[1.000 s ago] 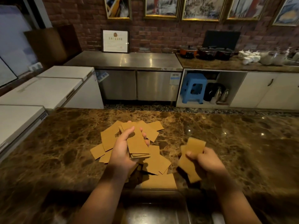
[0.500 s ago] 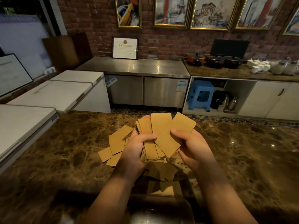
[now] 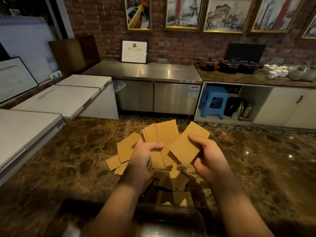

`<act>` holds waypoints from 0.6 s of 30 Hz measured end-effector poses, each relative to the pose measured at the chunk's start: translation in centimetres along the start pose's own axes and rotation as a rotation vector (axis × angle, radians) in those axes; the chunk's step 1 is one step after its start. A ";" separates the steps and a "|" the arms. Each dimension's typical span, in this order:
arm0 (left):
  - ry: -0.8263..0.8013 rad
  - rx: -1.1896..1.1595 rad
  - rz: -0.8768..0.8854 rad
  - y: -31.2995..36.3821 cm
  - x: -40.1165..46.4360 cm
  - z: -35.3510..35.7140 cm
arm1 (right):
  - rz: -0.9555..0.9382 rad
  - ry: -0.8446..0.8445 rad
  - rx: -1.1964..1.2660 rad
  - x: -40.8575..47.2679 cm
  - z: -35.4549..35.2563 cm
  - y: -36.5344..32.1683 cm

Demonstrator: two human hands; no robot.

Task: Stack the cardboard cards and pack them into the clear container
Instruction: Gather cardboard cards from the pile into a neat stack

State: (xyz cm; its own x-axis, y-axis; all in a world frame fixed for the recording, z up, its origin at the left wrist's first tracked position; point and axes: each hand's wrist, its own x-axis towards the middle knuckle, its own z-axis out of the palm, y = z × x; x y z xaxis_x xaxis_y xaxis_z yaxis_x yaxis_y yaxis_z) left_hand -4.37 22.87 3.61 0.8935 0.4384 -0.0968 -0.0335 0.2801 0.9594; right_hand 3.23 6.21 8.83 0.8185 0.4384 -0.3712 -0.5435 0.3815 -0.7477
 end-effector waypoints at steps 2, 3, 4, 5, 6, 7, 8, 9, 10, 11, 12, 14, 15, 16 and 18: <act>0.056 -0.114 -0.070 0.3 0.5 1.0 | -0.098 -0.007 -0.161 -0.2 0.2 0.5; 0.063 -0.147 -0.072 0.2 0.6 1.4 | -0.141 -0.037 -0.266 -0.4 0.5 0.8; 0.049 -0.168 -0.069 0.2 0.5 1.7 | -0.155 -0.081 -0.342 -0.6 0.7 1.3; 0.028 -0.175 -0.066 0.2 0.4 1.9 | -0.136 -0.125 -0.370 -0.7 0.9 1.7; 0.010 -0.181 -0.077 0.3 0.1 2.1 | -0.102 -0.152 -0.364 -0.7 1.2 1.9; -0.006 -0.211 -0.094 0.2 0.1 2.1 | -0.063 -0.158 -0.322 -0.7 1.4 2.0; -0.024 -0.256 -0.115 0.1 0.1 2.0 | -0.023 -0.152 -0.248 -0.6 1.4 1.8; -0.054 -0.317 -0.143 0.1 0.1 1.8 | 0.014 -0.154 -0.161 -0.5 1.2 1.6; -0.089 -0.380 -0.179 0.4 -0.1 1.5 | 0.046 -0.164 -0.079 -0.5 1.0 1.3; -0.120 -0.414 -0.198 0.6 -0.4 1.3 | 0.074 -0.177 -0.005 -0.4 0.7 0.8; -0.140 -0.419 -0.184 0.6 -0.5 0.8 | 0.096 -0.187 0.051 -0.4 0.5 0.5; -0.135 -0.341 -0.112 0.5 -0.6 0.1 | 0.091 -0.199 0.064 -0.3 0.0 0.2; -0.130 -0.303 -0.079 0.7 -0.7 -0.1 | 0.051 -0.191 0.025 -0.1 -0.1 0.2; -0.119 -0.297 -0.067 0.9 -0.7 0.0 | 0.007 -0.179 -0.026 0.0 -0.2 0.2; -0.070 -0.290 -0.055 1.4 -0.8 0.4 | -0.044 -0.197 -0.085 0.0 -0.1 0.2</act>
State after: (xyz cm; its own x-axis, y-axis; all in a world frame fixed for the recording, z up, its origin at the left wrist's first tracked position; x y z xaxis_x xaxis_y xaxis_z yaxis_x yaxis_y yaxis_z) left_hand -4.96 22.56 5.17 0.9259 0.3589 -0.1178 -0.1023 0.5385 0.8364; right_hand 3.16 6.15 8.61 0.7840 0.5769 -0.2289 -0.4840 0.3373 -0.8074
